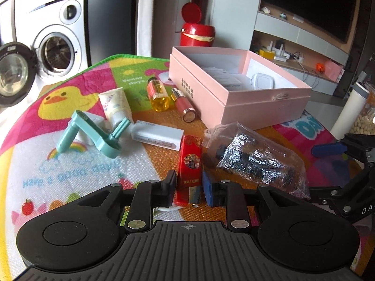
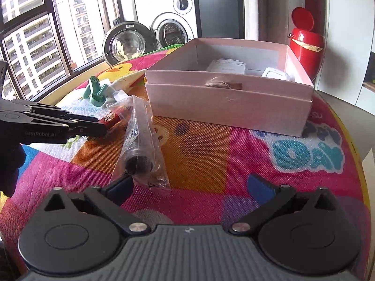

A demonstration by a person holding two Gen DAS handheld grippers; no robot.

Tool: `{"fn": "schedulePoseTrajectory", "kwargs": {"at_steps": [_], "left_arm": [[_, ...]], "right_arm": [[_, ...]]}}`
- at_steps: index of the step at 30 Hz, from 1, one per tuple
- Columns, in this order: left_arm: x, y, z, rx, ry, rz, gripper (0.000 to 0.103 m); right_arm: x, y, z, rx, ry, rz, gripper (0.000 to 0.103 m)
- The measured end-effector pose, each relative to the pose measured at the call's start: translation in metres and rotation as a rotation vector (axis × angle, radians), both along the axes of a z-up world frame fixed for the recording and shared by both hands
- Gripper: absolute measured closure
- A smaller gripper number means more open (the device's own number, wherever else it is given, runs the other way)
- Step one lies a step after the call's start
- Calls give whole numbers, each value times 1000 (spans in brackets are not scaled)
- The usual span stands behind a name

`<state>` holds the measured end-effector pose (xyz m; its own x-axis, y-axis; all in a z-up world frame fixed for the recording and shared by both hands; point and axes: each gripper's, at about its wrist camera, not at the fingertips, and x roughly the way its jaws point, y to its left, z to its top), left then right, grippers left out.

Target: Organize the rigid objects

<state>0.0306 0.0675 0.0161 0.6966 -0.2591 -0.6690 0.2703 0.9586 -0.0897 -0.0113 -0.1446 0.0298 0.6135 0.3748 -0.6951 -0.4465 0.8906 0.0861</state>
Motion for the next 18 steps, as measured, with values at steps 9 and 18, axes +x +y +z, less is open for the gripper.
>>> {"fn": "schedulePoseTrajectory", "kwargs": {"at_steps": [9,18], "left_arm": [[7,0,-7,-56,-2,15,71],[2,11,-9,-96,-24,6,76]], "right_arm": [[-19,-2,12,47,-54,122,9],[5,60,21,-114,-92,258,48]]}}
